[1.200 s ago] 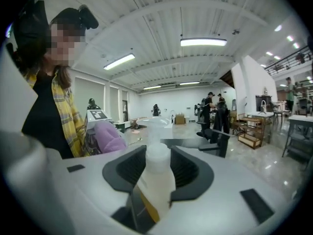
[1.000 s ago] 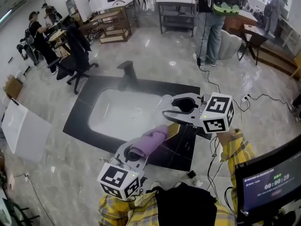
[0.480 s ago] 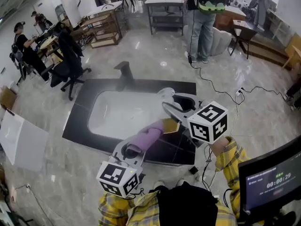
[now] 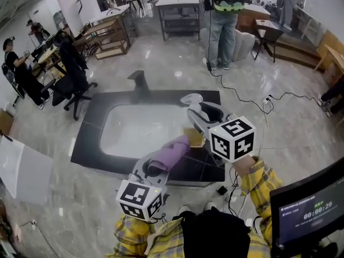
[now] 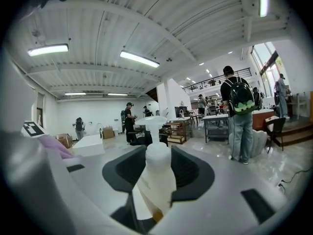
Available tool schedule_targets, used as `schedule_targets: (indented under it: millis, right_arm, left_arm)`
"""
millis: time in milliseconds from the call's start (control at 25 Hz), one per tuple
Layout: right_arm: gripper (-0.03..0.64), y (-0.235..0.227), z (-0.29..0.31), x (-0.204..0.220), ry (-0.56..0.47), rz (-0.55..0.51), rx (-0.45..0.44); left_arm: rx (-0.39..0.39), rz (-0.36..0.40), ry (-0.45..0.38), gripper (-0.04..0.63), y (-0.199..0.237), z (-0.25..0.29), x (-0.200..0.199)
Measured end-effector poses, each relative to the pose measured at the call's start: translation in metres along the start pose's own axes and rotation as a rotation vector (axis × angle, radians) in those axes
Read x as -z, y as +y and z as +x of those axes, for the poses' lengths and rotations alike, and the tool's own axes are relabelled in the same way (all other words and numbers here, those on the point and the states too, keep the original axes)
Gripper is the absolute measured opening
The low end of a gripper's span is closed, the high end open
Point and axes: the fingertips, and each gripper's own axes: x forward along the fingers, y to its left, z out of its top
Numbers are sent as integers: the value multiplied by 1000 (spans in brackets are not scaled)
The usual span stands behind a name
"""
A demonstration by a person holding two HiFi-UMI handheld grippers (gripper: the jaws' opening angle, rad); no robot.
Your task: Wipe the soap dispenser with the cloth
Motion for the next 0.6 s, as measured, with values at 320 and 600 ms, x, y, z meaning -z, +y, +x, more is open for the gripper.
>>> schedule_targets:
  millis: [320, 600]
  right_arm:
    - [150, -9, -27, -14, -66, 38, -35]
    - [149, -31, -60, -20, -111, 92, 31]
  left_arm:
    - [-3, 246, 1, 72, -3, 21, -19]
    - [-48, 348, -23, 72, -4, 42, -48]
